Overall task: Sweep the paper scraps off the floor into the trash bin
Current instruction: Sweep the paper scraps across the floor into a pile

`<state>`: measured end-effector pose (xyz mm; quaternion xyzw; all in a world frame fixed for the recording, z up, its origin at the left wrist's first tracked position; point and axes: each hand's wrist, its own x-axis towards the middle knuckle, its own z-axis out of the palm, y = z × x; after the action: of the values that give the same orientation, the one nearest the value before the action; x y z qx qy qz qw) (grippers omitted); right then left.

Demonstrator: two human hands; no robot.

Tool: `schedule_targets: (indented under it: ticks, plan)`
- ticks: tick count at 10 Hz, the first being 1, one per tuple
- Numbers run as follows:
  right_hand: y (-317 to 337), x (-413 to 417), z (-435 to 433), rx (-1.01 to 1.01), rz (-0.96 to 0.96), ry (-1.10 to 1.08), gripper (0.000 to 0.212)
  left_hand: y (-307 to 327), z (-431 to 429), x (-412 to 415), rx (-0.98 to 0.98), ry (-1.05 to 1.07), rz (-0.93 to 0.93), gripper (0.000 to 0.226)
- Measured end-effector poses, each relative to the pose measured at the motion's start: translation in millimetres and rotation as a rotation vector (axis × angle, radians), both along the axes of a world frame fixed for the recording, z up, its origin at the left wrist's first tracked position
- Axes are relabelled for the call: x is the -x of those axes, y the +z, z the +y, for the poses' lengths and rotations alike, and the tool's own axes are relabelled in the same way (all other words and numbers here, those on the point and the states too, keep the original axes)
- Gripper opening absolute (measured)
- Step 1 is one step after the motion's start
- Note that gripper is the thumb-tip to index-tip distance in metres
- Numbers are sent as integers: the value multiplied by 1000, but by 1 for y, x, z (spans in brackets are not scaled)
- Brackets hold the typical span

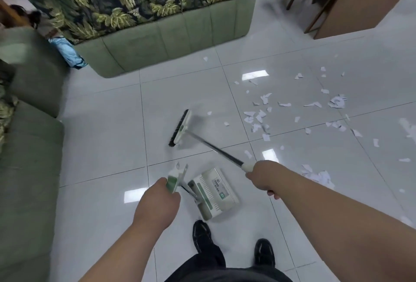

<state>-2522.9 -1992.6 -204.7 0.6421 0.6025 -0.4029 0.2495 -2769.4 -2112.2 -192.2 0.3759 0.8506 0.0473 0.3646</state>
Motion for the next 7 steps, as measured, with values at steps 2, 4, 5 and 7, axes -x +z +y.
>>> schedule_targets:
  ticks: [2, 4, 5, 7]
  plan:
    - [-62, 99, 27, 35, -80, 185, 23, -12, 14, 59, 54, 36, 23, 7]
    - [-92, 80, 15, 19, -159, 193, 29, -13, 24, 84, 72, 13, 51, 4]
    - [-84, 38, -1, -34, -227, 173, 27, -13, 31, 87, 75, -17, 67, 5]
    - [-51, -55, -39, -25, -330, 111, 22, -3, 39, 72, 58, -95, 64, 3]
